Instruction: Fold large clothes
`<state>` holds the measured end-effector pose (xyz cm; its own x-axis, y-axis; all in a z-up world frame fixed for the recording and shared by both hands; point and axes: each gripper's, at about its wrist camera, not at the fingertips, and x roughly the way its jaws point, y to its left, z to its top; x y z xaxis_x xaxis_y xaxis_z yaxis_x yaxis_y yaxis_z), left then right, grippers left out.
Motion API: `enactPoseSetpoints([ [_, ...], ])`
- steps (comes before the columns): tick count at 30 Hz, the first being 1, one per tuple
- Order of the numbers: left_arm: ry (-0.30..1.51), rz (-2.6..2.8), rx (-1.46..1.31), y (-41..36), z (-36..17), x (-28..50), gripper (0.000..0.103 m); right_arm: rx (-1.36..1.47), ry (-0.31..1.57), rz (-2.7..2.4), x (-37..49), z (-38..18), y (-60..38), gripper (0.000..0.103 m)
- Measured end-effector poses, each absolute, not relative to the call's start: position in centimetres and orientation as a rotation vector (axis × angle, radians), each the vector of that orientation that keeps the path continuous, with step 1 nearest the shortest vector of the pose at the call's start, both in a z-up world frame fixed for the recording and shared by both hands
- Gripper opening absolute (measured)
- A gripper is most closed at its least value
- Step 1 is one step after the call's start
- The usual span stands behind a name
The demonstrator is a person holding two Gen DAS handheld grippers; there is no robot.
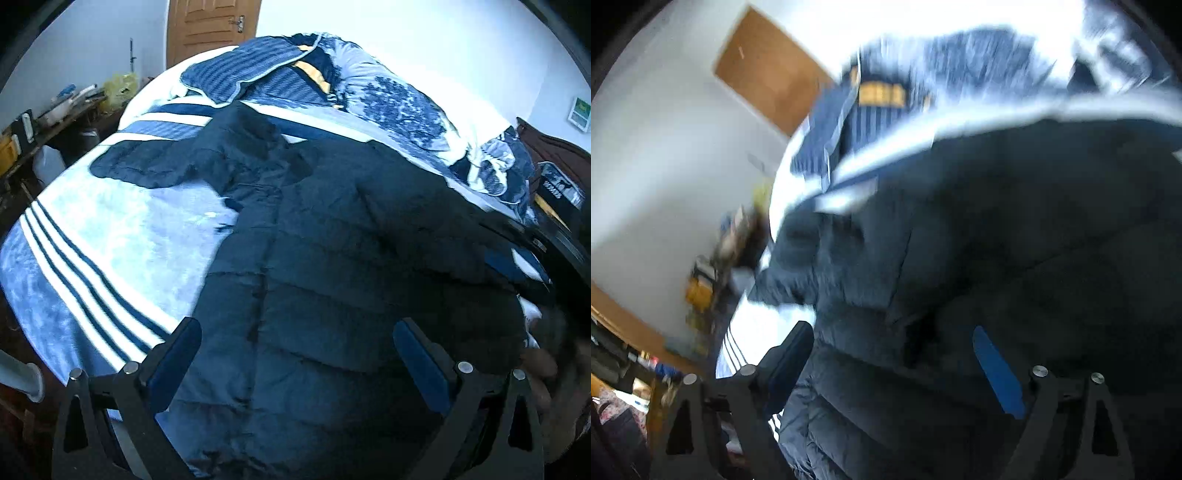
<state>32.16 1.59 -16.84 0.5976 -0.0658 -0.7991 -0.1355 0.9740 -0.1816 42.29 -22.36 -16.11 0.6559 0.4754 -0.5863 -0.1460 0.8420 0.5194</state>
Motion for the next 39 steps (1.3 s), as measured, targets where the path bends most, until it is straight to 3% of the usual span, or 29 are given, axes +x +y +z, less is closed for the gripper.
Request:
enactPoseSetpoints([
  [6,0.932,0.003,-0.133,-3.9,-17.6,38.4,0.103,0.555,0.799,0.094,37.9,-17.4,-33.1,0.091],
  [12,0.93,0.092,0.138,-9.3,-21.4,47.7,0.103,0.899,0.809,0.044,38.9,-20.9,-43.1,0.088],
  [15,0.975,0.188,0.226,-8.7,-23.9,50.4,0.102,0.975,0.836,0.103,41.3,-23.2,-43.0,0.068],
  [16,0.957,0.218,0.21,-7.6,-23.8,50.4,0.102,0.991,0.851,0.105,41.4,-23.6,-43.7,0.058],
  [19,0.916,0.325,0.052,-2.1,-22.4,49.9,0.102,1.027,0.858,0.124,42.5,-25.1,-44.2,0.042],
  [24,0.961,0.222,-0.103,0.0,-22.5,48.7,0.102,1.069,0.812,0.137,42.6,-26.1,-44.1,0.041],
  [26,0.947,0.157,-0.131,-1.0,-22.4,48.2,0.095,1.103,0.755,0.142,42.1,-26.2,-43.9,0.041],
  [27,0.946,0.14,-0.137,-1.4,-22.4,48.3,0.086,1.115,0.73,0.134,41.6,-26.4,-43.9,0.041],
  [28,0.955,0.124,-0.14,-1.7,-22.5,48.6,0.066,1.112,0.715,0.134,41.3,-26.6,-43.8,0.041],
  [29,0.963,0.113,-0.144,-1.9,-22.5,49.2,0.053,1.103,0.714,0.138,41.9,-26.7,-43.6,0.041],
  [31,1.01,0.077,-0.173,-1.9,-23.2,50.6,0.015,1.078,0.724,0.155,41.9,-26.8,-43.5,0.041],
  [32,1.035,0.065,-0.201,-1.7,-23.3,51.4,0.004,1.073,0.724,0.163,42.1,-26.7,-43.6,0.04],
  [37,0.888,0.078,-0.137,-1.5,-19.0,52.9,0.002,1.086,0.706,0.203,42.4,-26.7,-43.7,0.011],
  [39,0.856,0.099,-0.125,-1.1,-17.9,53.9,0.002,1.078,0.704,0.228,42.2,-26.2,-43.4,0.006],
])
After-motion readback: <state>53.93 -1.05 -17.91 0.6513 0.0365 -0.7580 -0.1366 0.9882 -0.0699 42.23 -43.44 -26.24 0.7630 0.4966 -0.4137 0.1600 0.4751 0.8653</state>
